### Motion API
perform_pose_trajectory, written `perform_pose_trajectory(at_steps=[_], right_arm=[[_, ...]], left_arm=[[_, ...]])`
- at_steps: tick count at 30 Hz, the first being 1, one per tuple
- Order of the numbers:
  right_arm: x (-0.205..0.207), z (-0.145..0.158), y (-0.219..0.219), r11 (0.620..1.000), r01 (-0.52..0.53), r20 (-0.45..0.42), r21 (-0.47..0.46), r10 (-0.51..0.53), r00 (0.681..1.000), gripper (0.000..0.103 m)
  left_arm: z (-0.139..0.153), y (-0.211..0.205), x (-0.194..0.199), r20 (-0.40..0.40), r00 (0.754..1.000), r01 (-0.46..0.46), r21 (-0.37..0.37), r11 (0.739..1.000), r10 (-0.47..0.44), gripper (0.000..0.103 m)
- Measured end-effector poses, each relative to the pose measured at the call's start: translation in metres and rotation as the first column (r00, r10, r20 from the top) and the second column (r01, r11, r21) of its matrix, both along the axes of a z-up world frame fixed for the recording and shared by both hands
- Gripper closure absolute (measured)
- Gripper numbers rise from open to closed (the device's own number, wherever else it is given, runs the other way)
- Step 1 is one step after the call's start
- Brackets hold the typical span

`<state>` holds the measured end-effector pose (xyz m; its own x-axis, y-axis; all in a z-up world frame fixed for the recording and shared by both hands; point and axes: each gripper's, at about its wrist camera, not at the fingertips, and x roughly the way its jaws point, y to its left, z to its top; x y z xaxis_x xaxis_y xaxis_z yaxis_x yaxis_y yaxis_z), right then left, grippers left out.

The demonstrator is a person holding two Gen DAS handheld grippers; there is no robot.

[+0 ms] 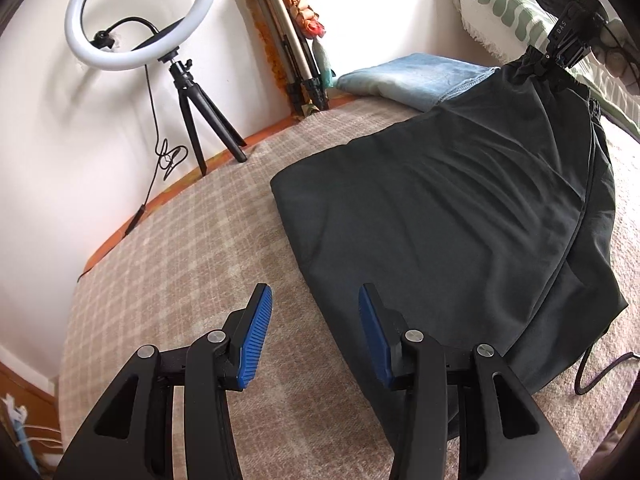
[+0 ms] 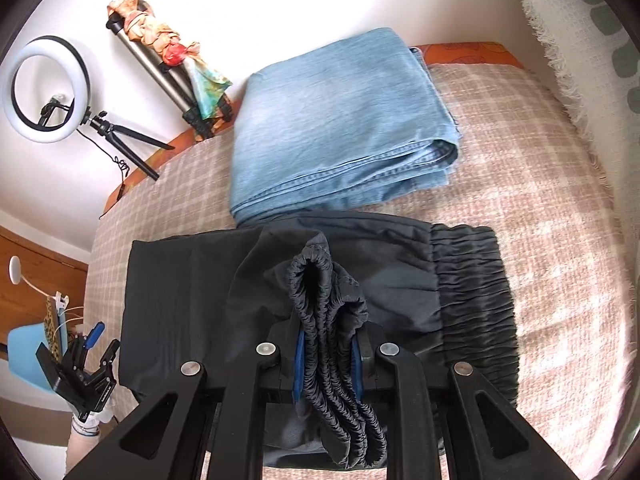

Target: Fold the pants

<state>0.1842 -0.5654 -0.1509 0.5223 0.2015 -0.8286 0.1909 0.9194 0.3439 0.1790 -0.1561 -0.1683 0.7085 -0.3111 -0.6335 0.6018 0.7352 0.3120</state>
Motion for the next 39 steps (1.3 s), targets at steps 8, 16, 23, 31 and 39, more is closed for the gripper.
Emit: perform_pose_trajectory(at_steps=[8,16,23,31,39], right_arm=[[0.004,-0.013,-0.018,0.994,0.024,-0.028,-0.105,-0.027,0.999,0.073],[-0.027,0.022,0.000,0.979,0.028,0.123,-0.204,-0.002,0.992,0.059],[-0.031,0.008,0.044,0.972,-0.064,0.117,-0.226,0.092,0.989,0.056],[-0.024,-0.036,0.053,0.963,-0.064,0.046,-0.263,0.079,0.996,0.056],[-0.020,-0.046,0.064,0.946,-0.063,0.025,-0.317,0.075,0.997,0.055]], left_arm=[[-0.012,-0.009,0.002,-0.024,1.000,0.001,0.033,0.999,0.000,0.059],[-0.010,0.001,0.005,-0.053,0.998,-0.039,0.003,0.999,0.039,0.059],[0.000,0.025,0.013,-0.171,0.980,-0.124,-0.111,0.986,0.104,0.058],[-0.009,0.031,0.018,-0.382,0.920,-0.186,-0.231,0.955,0.087,0.058],[-0.011,0.015,0.008,-0.434,0.898,-0.205,-0.273,0.940,0.070,0.058]])
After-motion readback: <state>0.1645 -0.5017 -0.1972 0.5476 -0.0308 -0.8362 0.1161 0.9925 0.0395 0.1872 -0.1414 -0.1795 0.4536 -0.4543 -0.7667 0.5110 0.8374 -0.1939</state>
